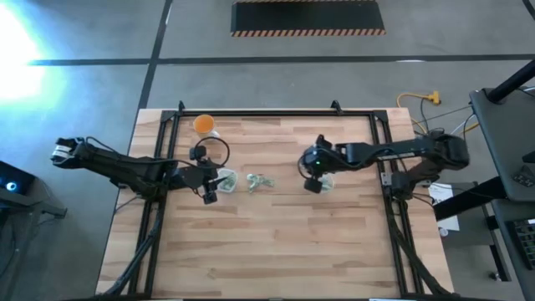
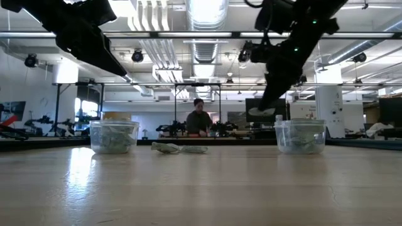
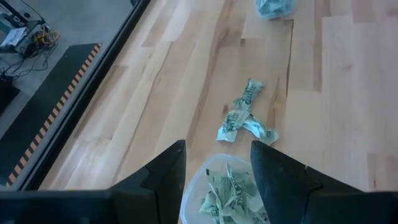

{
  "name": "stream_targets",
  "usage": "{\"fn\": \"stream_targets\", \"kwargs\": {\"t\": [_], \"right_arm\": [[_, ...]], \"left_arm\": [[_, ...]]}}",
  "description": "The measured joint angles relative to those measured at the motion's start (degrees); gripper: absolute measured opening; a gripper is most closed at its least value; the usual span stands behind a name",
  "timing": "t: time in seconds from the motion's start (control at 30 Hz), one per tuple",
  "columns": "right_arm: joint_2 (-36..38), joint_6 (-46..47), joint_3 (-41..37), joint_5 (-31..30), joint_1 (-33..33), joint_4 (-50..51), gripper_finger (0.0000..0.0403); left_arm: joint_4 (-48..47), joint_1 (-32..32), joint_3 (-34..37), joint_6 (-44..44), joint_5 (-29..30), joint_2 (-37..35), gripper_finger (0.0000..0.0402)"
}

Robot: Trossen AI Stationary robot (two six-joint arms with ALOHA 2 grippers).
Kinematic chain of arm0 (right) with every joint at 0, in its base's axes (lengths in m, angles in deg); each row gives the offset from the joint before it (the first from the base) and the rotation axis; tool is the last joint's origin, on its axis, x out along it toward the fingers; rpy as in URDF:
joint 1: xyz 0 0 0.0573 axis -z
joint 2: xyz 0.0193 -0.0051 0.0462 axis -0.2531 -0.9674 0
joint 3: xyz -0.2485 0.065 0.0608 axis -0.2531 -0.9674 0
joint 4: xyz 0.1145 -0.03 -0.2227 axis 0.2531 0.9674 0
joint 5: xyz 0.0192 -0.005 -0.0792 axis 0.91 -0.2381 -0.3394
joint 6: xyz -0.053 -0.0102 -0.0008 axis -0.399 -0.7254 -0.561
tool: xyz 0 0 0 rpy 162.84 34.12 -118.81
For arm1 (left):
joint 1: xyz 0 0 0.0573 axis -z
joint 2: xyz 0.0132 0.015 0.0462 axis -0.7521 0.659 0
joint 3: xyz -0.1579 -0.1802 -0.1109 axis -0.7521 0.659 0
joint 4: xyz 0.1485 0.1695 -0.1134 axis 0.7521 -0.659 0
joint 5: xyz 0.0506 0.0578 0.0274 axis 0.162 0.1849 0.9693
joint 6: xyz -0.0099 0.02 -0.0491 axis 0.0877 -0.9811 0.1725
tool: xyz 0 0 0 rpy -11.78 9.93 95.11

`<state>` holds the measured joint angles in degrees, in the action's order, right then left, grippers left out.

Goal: Pick and place Stevia / Truvia into bins
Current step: Put the stevia packet into the right transparent container

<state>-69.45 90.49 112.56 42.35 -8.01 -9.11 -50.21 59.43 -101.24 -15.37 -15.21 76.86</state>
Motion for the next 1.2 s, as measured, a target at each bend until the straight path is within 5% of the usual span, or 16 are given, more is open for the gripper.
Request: {"fn": "stream_targets", "kwargs": {"t": [0.37, 0.87, 1.2], "right_arm": [[11.5, 9.6, -13.2, -0.1, -2.7, -0.3, 0.0008], [13.2, 11.9, -14.5, 0.6, -3.7, 0.1, 0.0011], [13.2, 11.6, -14.6, 0.6, -3.8, 0.2, 0.0098]], "left_arm": [[3.7, 0.0, 0.0, -2.9, 0.0, 3.0, 0.0164], [7.0, 0.0, 0.0, -5.6, 0.0, 6.1, 0.0164], [7.0, 0.0, 0.0, -5.7, 0.0, 6.1, 0.0164]]}}
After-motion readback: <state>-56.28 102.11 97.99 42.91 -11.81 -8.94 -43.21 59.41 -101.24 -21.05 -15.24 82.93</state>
